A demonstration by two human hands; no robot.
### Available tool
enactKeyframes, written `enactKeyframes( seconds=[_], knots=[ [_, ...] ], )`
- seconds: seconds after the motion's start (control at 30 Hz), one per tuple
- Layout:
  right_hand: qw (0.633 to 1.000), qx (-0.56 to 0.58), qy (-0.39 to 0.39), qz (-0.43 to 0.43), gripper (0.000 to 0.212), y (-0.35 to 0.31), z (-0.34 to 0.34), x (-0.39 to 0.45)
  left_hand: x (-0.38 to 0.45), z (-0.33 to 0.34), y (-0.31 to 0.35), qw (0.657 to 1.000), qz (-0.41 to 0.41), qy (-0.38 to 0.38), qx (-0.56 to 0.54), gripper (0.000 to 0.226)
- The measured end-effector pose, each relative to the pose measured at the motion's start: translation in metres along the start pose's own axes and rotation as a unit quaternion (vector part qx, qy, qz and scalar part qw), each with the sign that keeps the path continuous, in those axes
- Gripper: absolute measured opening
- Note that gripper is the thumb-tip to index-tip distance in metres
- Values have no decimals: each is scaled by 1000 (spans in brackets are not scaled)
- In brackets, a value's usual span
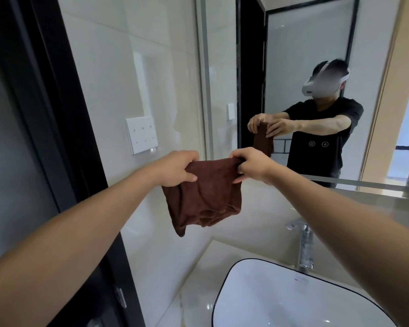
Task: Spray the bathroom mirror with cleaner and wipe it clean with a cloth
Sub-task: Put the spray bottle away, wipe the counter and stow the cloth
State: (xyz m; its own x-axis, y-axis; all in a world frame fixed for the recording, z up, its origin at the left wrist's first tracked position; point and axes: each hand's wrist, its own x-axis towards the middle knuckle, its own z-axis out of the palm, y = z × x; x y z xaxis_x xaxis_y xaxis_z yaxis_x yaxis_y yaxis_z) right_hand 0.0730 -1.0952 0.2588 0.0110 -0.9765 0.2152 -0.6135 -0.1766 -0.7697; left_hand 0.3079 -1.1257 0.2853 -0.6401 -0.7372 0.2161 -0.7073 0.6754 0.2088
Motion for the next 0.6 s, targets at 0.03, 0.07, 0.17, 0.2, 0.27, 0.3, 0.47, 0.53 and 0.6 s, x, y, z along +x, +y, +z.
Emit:
enactKeyframes(
  seconds=[0.03,0.07,0.17,0.2,0.27,0.3,0.47,0.53,0.6],
  knots=[
    [1000,-14,4,-9,31,-1,-1,-1,-2,-2,0,1000,-4,2,-7,19],
    [999,-40,9,-24,26,-2,-2,-2,-3,-5,-1,1000,-8,5,-14,18],
    [987,-135,41,-74,32,-8,-3,-7,-9,-11,-3,999,-17,14,-32,19],
    [987,-133,46,-82,35,-10,-2,-9,-12,-14,-3,999,-18,16,-38,19],
    [989,-110,38,-89,34,-11,-4,-11,-17,-21,-4,999,-22,5,-39,24],
    [990,-101,28,-92,32,-11,-6,-12,-20,-24,-4,999,-24,-6,-32,26],
    [986,-130,-54,-87,16,-15,-21,-14,-38,-37,-5,997,-20,-55,-59,22],
    [985,-125,-93,-75,15,-17,-23,-13,-44,-39,-3,994,-22,-73,-83,17],
    [987,-91,-122,-50,13,-19,-21,-14,-49,-39,-2,989,-35,-88,-117,14]
  ],
)
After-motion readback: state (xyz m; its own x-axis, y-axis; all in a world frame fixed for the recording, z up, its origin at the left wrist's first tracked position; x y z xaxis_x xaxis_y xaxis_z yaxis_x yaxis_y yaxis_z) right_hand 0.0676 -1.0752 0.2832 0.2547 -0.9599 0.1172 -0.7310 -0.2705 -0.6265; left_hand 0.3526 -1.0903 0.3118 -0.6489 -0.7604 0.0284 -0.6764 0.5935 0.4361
